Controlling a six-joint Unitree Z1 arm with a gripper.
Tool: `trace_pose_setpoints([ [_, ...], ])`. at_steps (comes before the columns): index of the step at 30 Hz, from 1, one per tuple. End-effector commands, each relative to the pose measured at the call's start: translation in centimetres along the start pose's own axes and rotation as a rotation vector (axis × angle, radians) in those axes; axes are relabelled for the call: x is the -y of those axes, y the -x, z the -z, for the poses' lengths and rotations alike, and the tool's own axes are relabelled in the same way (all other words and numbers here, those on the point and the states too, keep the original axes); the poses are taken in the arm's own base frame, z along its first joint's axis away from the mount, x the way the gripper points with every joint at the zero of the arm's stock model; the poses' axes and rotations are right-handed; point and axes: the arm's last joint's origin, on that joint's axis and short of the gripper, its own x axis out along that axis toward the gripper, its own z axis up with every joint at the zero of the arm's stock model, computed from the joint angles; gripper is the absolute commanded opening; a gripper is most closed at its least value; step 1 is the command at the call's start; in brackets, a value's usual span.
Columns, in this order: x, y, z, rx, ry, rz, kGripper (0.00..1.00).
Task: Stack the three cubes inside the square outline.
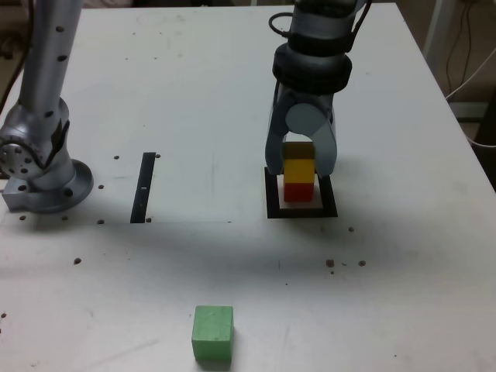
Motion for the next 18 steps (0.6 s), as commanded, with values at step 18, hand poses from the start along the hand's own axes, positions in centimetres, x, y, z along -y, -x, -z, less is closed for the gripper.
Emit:
trace_pose_setpoints([
  [18,-0.08,-0.03,0.19,-0.003,0.0,-0.009,0.39],
])
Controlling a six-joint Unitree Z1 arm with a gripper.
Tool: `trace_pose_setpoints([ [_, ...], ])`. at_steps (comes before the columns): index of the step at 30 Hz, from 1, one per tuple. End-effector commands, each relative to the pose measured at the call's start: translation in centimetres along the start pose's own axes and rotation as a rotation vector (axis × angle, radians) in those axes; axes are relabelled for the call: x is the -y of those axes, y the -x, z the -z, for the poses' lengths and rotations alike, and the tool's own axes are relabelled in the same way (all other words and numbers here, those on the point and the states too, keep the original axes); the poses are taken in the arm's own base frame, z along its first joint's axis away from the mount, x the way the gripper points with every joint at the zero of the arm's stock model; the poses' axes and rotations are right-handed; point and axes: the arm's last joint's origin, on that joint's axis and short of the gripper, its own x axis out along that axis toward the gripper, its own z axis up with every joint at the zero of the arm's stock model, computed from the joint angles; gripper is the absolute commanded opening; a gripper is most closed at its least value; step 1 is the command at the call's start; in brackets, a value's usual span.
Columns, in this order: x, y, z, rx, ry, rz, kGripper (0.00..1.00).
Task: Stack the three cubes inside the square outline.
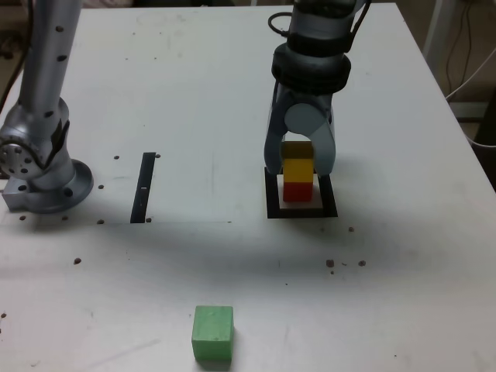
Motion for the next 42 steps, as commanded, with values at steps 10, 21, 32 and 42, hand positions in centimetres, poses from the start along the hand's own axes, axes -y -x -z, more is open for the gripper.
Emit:
trace_pose_setpoints([
  [10,-0.1,-0.3,0.3,0.006,-0.001,-0.018,0.9],
  [21,0.1,0.0,1.0,0.014,-0.004,-0.02,0.99],
  [32,3.7,3.3,4.3,0.095,-0.04,-0.027,0.99],
  [42,11.2,2.5,7.0,0.078,-0.008,-0.001,1.0],
])
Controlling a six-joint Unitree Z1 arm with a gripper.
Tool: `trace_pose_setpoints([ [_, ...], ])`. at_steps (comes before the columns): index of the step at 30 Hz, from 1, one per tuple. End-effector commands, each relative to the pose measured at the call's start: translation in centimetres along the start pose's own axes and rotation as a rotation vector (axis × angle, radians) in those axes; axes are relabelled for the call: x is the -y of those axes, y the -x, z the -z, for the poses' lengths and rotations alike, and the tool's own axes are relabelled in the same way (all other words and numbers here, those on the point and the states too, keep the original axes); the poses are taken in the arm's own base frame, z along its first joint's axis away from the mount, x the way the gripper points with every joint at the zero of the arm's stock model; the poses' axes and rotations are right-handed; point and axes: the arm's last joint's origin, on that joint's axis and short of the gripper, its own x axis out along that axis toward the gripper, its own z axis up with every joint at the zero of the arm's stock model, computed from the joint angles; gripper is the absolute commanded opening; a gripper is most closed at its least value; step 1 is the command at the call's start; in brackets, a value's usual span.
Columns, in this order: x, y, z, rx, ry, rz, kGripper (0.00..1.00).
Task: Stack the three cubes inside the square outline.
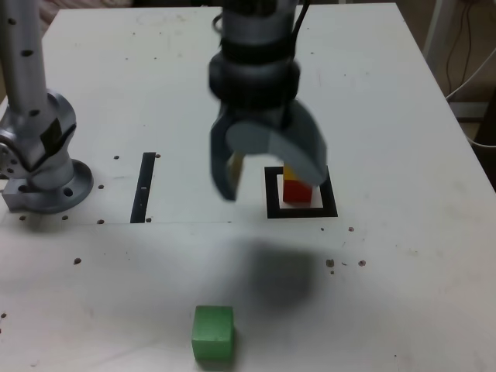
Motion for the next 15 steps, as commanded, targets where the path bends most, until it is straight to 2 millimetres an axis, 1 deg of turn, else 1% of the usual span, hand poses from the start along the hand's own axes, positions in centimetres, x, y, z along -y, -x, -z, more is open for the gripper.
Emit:
trace_pose_setpoints([
  [1,1.9,-0.2,0.4,-0.002,0.015,-0.008,1.0],
  [2,3.1,-0.4,0.6,-0.009,0.031,-0.017,1.0],
  [4,4.8,-0.9,0.9,-0.017,0.059,-0.032,1.0],
  [8,7.7,-1.8,1.2,-0.02,0.088,-0.043,1.0],
  [12,9.7,-2.6,1.1,-0.01,0.075,-0.031,1.0],
  [15,10.6,-3.2,1.3,-0.022,0.066,-0.024,1.0],
])
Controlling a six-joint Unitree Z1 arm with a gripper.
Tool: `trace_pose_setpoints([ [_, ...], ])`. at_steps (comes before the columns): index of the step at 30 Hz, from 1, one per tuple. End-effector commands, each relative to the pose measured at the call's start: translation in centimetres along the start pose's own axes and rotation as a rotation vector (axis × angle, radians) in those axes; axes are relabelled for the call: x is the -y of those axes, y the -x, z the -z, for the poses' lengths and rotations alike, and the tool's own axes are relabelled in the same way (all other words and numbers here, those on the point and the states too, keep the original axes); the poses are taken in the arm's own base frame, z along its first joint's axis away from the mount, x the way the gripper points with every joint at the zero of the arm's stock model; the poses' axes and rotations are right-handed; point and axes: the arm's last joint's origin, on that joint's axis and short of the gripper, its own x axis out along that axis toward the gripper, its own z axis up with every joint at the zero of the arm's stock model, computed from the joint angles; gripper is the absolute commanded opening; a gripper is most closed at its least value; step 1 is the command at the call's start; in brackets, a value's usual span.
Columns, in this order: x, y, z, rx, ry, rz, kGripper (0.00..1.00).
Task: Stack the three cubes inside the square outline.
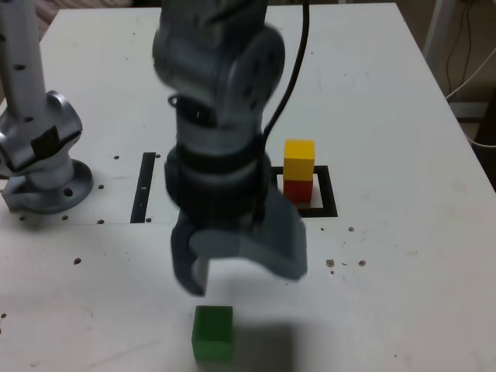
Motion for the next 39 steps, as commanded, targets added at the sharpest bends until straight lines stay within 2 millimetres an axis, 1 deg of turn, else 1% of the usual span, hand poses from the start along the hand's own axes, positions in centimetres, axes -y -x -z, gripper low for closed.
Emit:
trace_pose_setpoints([
  [1,0.4,-0.5,0.3,-0.02,0.002,0.001,1.0],
  [12,1.6,-2.0,1.5,-0.082,-0.035,0.0,1.0],
  [20,2.9,-4.0,0.6,-0.144,-0.016,0.011,1.0],
  [27,3.3,-5.2,0.1,-0.137,0.001,0.02,0.99],
  [29,3.4,-5.5,0.0,-0.136,0.001,0.021,0.97],
  [32,3.5,-5.8,-0.1,-0.14,0.001,0.027,0.91],
  [39,3.8,-6.7,-0.4,-0.132,0.0,0.038,0.71],
])
